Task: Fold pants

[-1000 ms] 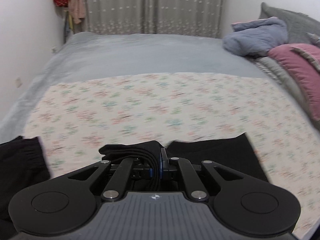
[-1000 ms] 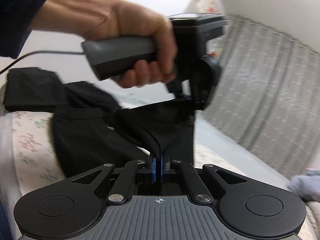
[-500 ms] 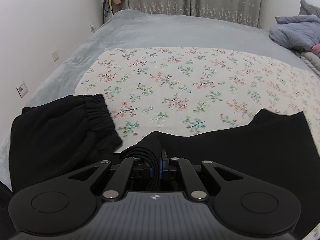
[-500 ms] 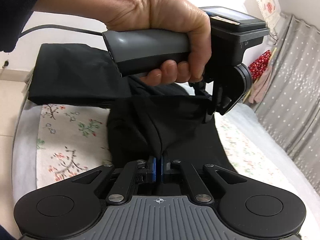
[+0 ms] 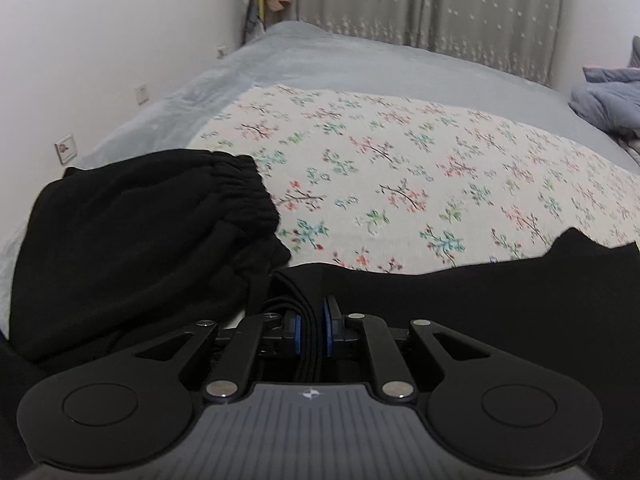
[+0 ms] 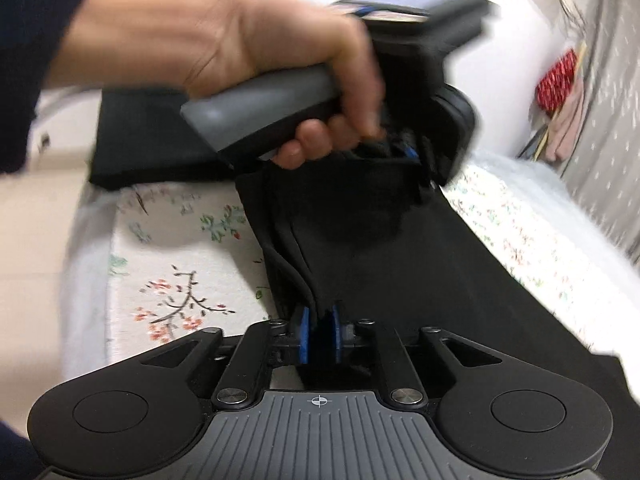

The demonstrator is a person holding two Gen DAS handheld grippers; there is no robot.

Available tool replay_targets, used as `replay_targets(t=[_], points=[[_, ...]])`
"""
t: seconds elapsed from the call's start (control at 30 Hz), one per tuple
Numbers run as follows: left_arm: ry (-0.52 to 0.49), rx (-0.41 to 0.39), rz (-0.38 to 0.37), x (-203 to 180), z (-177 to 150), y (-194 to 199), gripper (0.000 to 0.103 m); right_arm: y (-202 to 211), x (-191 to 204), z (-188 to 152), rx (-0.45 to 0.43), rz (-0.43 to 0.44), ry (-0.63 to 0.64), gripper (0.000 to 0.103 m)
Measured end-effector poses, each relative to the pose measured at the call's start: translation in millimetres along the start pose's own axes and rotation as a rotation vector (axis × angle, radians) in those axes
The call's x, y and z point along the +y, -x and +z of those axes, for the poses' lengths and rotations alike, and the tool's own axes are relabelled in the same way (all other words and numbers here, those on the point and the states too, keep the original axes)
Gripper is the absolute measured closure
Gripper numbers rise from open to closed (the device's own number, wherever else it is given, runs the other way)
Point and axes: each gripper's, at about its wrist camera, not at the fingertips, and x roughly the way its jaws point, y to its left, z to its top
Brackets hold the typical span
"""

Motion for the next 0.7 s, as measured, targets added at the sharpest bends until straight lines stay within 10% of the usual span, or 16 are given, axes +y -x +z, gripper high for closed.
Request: replay_targets(t=[0.2,0.37,0.6,0.7], points=[[0.034,-0.045,0.039,6.8,2.0,11.2,0.066,64.6,-49.5,-29.3,-0.019,0.102,-0.208,0.053],[0.066,-0.079,0.155,17.2,3.6,20.9,0.057,101.0,-89.6,-78.9,0.067,0.033,-0.278,0.05],[-0.007,-0.112,-0.057,-27.5,-14.2,34.7,0.057,136.0,-134.5,-120.3,0.097,0.008,-0.463,0.047],[-0.06,0.006,0.01,-45.0,-33.1,7.2,0.058,144.2,-156.3,-132.0,0.066,0.017,-0.587,0.047]])
